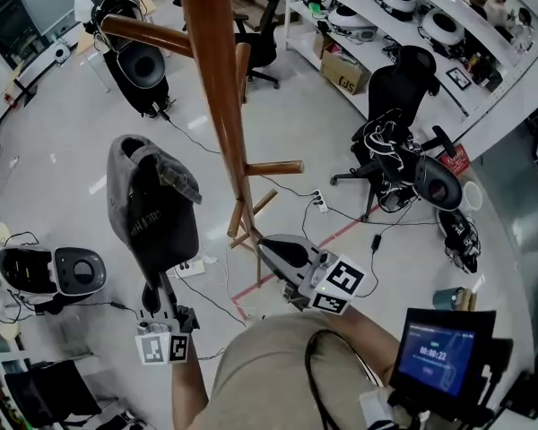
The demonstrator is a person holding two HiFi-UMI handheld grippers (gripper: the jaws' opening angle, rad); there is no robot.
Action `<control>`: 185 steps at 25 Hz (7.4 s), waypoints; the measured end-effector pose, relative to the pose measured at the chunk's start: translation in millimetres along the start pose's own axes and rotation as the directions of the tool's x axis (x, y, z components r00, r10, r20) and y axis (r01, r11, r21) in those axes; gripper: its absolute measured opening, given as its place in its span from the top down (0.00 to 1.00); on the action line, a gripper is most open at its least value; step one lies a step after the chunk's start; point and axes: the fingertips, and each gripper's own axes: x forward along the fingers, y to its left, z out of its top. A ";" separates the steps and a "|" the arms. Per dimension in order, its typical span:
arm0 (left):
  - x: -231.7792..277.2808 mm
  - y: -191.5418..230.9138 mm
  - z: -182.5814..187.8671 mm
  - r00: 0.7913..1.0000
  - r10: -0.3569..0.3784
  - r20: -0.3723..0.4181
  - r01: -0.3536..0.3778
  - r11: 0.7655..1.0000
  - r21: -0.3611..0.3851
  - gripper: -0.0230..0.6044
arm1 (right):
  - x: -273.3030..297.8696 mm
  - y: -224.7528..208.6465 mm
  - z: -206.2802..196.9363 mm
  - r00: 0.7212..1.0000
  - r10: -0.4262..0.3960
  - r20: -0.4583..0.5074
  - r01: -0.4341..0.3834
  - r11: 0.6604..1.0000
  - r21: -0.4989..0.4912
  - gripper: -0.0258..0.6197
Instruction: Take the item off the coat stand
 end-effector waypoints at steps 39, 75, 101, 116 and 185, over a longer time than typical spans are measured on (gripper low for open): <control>-62.1 -44.5 -18.2 0.997 -0.082 -0.014 0.079 0.989 -0.124 0.91 | -44.0 14.5 -9.7 0.984 -0.175 -0.018 0.172 0.976 -0.135 0.93; -85.1 -99.1 -41.2 0.949 0.311 0.051 -0.297 0.936 -0.188 0.91 | -63.6 -39.1 6.8 0.953 0.269 -0.137 -0.283 0.954 -0.101 0.84; -109.3 -97.0 -64.0 0.927 0.375 0.002 -0.369 0.913 -0.175 0.91 | -61.5 -34.7 -15.3 0.938 0.293 -0.184 -0.314 0.944 -0.098 0.84; -109.4 -98.9 -66.1 0.924 0.381 -0.005 -0.376 0.908 -0.186 0.91 | -60.3 -35.2 -16.9 0.931 0.301 -0.205 -0.325 0.941 -0.093 0.84; -113.2 -52.6 -51.8 0.944 0.331 -0.016 -0.326 0.918 -0.226 0.91 | -35.5 -14.6 -29.0 0.951 0.207 -0.231 -0.238 0.964 -0.117 0.85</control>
